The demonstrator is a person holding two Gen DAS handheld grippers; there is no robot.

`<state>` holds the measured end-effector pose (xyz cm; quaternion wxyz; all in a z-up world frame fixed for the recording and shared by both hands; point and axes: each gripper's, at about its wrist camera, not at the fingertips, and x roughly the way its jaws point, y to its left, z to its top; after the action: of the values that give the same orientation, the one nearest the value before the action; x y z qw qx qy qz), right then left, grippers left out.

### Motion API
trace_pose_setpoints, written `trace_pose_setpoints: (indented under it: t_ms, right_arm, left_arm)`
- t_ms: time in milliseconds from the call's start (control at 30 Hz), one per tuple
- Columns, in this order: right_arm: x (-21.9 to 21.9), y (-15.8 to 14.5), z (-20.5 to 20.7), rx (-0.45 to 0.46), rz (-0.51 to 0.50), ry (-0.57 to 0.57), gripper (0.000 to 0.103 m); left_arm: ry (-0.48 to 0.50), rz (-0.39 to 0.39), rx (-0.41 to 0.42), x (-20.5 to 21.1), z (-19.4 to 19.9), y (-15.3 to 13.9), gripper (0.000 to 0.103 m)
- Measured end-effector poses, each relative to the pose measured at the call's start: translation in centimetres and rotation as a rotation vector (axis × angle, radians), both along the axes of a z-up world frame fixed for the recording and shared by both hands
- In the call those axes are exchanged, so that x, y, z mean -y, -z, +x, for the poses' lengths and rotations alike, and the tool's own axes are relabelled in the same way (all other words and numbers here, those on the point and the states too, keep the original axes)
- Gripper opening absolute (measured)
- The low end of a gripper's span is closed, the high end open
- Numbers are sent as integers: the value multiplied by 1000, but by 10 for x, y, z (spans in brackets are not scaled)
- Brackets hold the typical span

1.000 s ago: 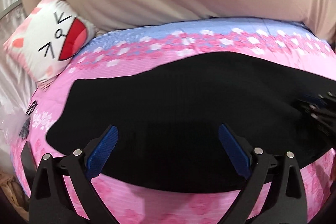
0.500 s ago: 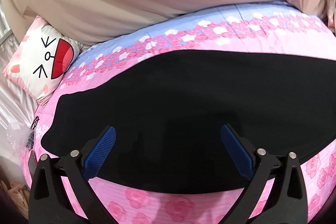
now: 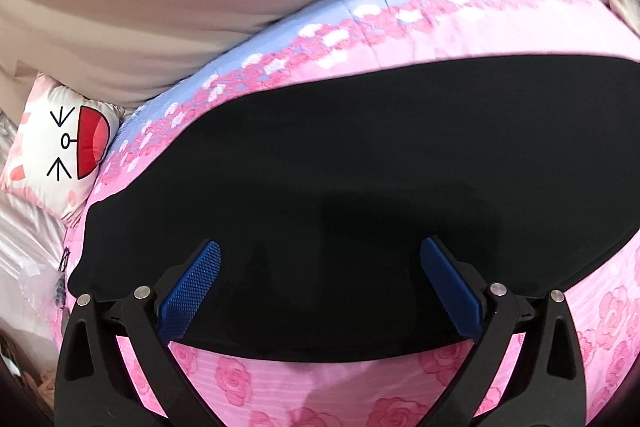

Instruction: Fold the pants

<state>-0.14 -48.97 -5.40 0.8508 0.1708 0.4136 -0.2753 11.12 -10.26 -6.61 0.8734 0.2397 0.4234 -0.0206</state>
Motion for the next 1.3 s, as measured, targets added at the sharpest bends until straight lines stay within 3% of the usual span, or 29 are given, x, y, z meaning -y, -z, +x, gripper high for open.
trace_pose_setpoints:
  t_ms: [67, 100, 300, 633, 733, 933, 1033, 1133, 1300]
  right_arm:
    - [23, -11, -31, 145, 114, 53, 24]
    - [26, -16, -39, 159, 106, 81, 29]
    - [36, -17, -47, 125, 73, 72, 40]
    - [4, -18, -36, 102, 35, 34, 41]
    - [7, -14, -33, 89, 30, 50, 47]
    - [19, -16, -45, 102, 47, 102, 47]
    - [20, -11, -35, 64, 37, 60, 48]
    - [29, 0, -29, 39, 70, 59, 57]
    - [32, 8, -28, 53, 105, 47, 59]
  left_arm:
    - [-1, 7, 12, 0, -2, 1, 98]
    - [-5, 4, 12, -1, -1, 1, 98]
    - [-22, -25, 32, 5, 1, -11, 98]
    - [1, -93, 79, 17, -5, -36, 98]
    - [2, -99, 81, 18, -6, -38, 98]
    - [1, -118, 84, 18, -9, -42, 98]
    - [8, -113, 80, 23, -10, -40, 98]
    - [17, -101, 77, 26, -13, -37, 98]
    - [13, -78, 66, 28, -13, -31, 98]
